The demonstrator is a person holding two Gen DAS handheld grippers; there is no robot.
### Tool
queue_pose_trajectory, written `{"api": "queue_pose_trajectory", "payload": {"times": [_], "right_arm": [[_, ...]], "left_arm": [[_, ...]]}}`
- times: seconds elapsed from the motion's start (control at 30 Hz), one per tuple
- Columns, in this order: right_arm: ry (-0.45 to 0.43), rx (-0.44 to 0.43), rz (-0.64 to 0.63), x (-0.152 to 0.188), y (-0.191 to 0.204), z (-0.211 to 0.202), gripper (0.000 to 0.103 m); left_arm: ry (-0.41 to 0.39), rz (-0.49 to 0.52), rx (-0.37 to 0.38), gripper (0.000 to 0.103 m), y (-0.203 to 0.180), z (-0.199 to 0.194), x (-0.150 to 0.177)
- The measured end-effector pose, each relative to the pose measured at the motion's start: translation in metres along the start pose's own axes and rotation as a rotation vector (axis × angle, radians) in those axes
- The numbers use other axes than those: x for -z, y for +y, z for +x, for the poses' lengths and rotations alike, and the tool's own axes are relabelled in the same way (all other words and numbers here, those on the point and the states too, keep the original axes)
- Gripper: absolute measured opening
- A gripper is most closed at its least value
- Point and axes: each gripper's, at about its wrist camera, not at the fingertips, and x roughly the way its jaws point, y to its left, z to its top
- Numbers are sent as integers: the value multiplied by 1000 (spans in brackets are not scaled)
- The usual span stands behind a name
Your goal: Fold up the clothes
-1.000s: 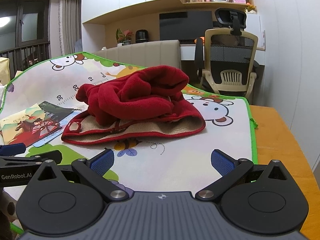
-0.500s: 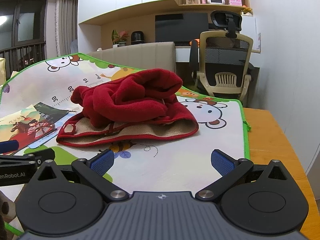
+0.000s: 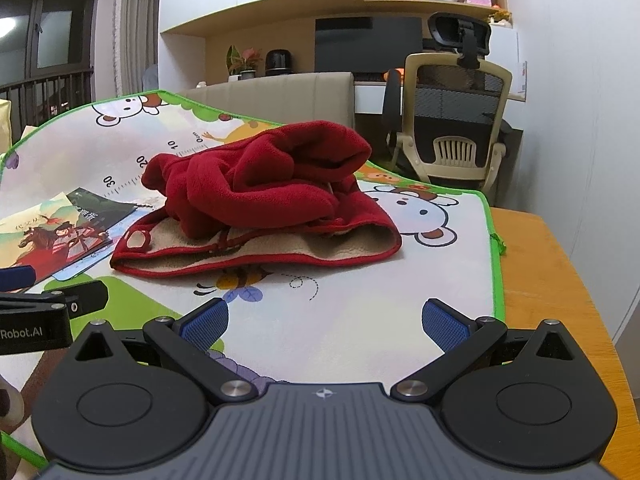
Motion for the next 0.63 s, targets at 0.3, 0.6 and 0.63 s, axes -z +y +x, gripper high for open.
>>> {"api": "queue_pose_trajectory", "payload": {"times": [0.3,0.6,0.63], "right_arm": [[4,15,-6,1,-1,1,103],[9,12,-12,1,1,2,103],[10,12,-13,1,2,2,103]], "left_arm": [[-1,0,2,103,0,0,0],[-7,-6,5,103,0,0,1],[-7,-6,5,103,0,0,1]]}}
